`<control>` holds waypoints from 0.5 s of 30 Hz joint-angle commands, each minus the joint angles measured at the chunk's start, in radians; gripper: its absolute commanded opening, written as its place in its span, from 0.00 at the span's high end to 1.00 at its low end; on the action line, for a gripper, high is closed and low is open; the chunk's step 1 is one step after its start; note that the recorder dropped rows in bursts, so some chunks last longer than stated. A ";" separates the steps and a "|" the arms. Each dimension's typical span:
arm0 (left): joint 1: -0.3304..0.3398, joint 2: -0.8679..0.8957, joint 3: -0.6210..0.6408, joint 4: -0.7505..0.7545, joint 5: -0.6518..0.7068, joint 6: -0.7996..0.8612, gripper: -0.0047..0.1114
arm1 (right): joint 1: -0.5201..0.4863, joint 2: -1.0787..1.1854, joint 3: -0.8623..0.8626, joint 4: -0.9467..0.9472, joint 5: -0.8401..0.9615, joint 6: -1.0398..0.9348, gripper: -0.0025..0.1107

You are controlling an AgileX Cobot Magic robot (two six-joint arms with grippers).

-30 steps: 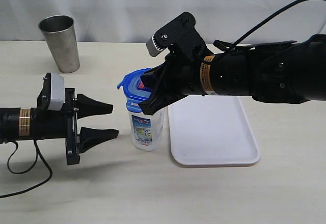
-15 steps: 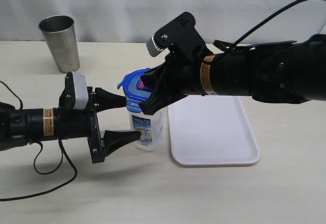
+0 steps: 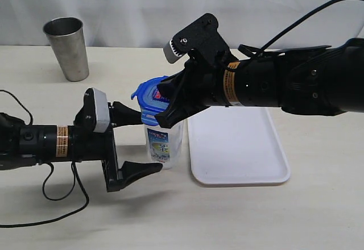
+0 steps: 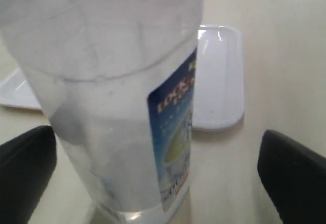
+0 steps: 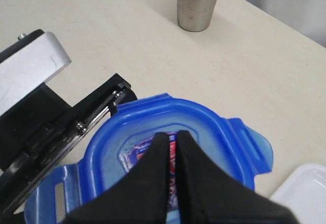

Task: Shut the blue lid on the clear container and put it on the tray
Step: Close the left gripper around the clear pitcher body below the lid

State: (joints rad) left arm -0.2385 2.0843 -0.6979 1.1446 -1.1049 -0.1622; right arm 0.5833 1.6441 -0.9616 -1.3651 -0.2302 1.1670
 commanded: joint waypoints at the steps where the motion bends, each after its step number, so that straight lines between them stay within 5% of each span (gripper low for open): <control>1: -0.036 0.002 -0.006 -0.152 0.023 0.009 0.08 | 0.001 0.006 -0.003 -0.008 0.021 0.003 0.94; 15: -0.072 0.062 -0.054 -0.197 -0.091 0.002 0.08 | 0.001 0.006 -0.003 -0.008 0.021 0.006 0.94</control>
State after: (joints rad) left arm -0.2856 2.1470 -0.7260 0.9489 -1.1869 -0.1555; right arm 0.5833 1.6441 -0.9621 -1.3651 -0.2262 1.1687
